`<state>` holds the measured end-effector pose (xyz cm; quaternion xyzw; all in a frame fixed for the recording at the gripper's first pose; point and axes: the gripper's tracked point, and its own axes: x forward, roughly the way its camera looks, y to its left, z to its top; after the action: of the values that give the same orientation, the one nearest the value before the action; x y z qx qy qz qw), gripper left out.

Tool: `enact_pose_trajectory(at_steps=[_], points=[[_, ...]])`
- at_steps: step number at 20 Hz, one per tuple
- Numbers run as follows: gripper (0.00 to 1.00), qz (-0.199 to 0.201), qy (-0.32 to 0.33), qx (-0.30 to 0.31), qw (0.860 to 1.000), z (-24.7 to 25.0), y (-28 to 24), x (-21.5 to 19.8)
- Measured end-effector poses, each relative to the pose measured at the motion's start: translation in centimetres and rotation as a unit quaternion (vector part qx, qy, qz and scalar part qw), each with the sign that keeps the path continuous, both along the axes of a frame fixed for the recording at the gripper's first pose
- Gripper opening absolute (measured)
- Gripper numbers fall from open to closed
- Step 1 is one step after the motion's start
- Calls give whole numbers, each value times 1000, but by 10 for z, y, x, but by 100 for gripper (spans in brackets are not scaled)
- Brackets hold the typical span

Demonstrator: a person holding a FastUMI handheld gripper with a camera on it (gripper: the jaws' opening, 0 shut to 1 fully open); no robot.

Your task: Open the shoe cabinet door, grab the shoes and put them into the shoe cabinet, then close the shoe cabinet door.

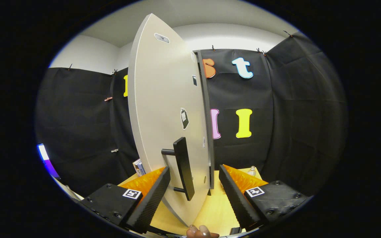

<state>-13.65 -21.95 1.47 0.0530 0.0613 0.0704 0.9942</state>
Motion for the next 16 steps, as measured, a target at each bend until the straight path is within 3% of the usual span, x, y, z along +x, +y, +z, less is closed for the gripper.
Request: enact_pose_trajectory(at_steps=[5,10,16], points=[[99,-15,5,4,1000,-8,57,23],[99,-26,14,46,999,-13,110,49],[99,-6,-7,31,999,-6,177,72]])
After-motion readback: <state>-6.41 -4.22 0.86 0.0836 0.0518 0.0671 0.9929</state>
